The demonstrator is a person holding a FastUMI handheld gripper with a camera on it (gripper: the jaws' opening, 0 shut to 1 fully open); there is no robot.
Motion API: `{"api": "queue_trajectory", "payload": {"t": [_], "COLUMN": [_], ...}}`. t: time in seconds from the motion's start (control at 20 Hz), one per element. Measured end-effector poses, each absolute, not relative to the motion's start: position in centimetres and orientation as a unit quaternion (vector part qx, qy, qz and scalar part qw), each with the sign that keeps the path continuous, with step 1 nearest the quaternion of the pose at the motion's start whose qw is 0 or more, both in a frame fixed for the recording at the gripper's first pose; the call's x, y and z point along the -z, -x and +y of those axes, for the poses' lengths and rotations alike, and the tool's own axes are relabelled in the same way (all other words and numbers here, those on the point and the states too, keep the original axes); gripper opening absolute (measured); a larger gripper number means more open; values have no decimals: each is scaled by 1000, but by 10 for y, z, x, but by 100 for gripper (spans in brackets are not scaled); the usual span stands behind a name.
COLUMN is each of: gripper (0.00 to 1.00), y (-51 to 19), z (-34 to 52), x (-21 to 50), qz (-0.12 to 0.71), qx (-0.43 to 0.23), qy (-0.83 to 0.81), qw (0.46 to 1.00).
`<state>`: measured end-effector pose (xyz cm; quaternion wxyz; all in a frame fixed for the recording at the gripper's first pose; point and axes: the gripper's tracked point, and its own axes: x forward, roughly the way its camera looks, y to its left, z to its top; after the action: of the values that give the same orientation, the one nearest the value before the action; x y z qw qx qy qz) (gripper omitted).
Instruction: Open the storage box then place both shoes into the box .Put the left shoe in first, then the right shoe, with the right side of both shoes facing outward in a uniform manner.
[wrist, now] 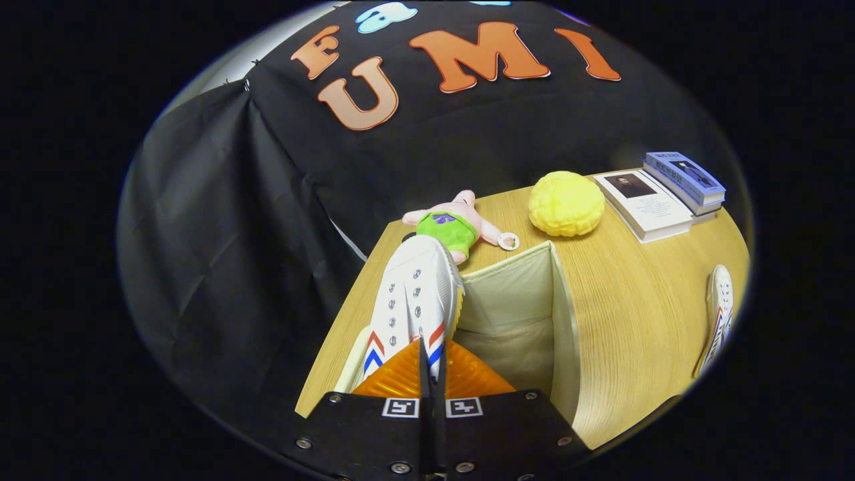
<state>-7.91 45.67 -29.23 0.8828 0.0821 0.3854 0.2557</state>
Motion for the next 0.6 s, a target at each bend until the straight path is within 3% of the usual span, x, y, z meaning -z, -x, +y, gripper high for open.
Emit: {"api": "queue_trajectory", "payload": {"t": [0.25, 0.45, 0.5, 0.6], "gripper": [0, 4, 8, 36], "y": [88, 118, 119, 109], "z": [461, 468, 471, 475], "x": [295, 324, 320, 311], "qz": [406, 484, 483, 457], "qx": [-255, -273, -276, -283], "qy": [-94, -73, -84, -72], "qw": [873, 828, 827, 840]}}
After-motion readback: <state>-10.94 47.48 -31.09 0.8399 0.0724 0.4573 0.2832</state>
